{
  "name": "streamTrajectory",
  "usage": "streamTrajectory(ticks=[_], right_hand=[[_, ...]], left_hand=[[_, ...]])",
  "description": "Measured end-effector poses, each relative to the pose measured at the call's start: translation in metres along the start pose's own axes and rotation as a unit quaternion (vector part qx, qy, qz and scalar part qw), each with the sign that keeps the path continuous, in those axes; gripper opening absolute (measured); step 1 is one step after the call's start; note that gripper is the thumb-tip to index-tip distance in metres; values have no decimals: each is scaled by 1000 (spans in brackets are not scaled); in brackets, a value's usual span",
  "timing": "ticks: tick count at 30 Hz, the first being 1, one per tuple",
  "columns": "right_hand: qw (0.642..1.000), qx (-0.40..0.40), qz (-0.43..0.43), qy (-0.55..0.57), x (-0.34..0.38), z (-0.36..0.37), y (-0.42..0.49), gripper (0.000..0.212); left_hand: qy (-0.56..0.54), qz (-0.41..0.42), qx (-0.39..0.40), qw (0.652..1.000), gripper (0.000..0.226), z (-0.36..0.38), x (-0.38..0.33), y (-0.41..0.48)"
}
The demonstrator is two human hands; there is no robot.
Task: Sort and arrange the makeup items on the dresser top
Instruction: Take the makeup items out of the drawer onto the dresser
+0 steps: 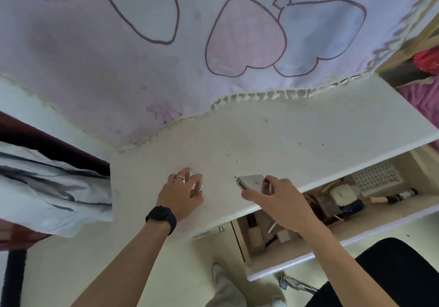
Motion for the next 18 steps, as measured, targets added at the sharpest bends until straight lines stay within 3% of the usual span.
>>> streamTrajectory(ticks=[5, 9, 12, 16, 18], right_hand=[[993, -83, -29, -77, 80, 66, 64, 85], [980, -130, -54, -138, 125, 117, 111, 89], [970, -145, -65, -182, 150, 143, 146, 90], [957, -143, -59, -247, 173, 166, 185, 90], [950, -121, -62, -282, 178, 175, 198, 99]], left_hand=[[-13, -61, 30, 998, 51, -13, 96, 25], [-24, -77, 68, 994, 64, -25, 142, 53], [-33, -50, 87, 994, 69, -29, 155, 71], [-73, -47, 53, 995, 71, -29, 155, 87], [-91, -49, 37, 994, 72, -27, 154, 89]])
Point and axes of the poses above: each hand's wrist, its own y-axis towards the middle knuckle, its own z-axis out of the palm, x = y × z, the point moved 2 cm from there along y, towards the middle knuckle, and after that the axes turned 11 degrees about -z, right-handed, at the moved point
